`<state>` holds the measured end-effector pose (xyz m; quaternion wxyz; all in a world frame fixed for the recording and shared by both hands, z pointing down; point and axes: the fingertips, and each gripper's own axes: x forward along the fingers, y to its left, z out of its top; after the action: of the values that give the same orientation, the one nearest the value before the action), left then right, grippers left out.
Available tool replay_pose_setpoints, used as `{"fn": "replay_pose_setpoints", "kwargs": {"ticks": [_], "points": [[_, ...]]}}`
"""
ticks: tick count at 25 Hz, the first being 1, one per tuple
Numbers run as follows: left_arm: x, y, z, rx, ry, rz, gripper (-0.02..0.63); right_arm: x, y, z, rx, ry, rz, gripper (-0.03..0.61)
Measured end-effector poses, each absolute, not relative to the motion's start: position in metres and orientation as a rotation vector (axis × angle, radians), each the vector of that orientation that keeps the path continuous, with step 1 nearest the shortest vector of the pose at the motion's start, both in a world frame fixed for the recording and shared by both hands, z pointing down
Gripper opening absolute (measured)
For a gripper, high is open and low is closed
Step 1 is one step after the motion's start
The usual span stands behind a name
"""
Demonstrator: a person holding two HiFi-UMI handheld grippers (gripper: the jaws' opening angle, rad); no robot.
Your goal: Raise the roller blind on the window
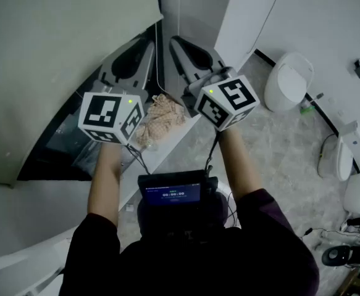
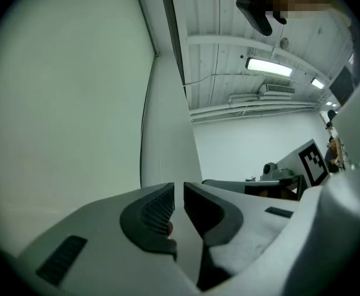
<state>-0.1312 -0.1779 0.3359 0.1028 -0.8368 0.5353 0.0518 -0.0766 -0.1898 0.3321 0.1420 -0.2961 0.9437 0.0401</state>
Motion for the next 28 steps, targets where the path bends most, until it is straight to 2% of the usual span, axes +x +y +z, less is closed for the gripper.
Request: {"fn": "replay_pose_setpoints", "kwargs": {"ticks": [11,19,27,28], "points": [[-0.131,-0.18,0.327,-2.474,1.56,0.192,0.052,-0.068,-0.194,0.322,-0.884,2.668,0.046,0.008],[-0.1,-0.247,0.316,-2.465,1.577,0.196,0.052,-0.036,-0.259,0.312,-0.89,2.65,0.05,0.008],[-0.099,-0.292,0.311,-2.475,1.612,0.273,0.054,-0.034,-0.28,0.299,-0.757,2.619,0.021,0.008],[-0.1,-0.298,0.305,-2.472,1.599,0.277,0.077,-0.035,-0.279,0.298,-0.747,2.614,0.018,0.008]]}}
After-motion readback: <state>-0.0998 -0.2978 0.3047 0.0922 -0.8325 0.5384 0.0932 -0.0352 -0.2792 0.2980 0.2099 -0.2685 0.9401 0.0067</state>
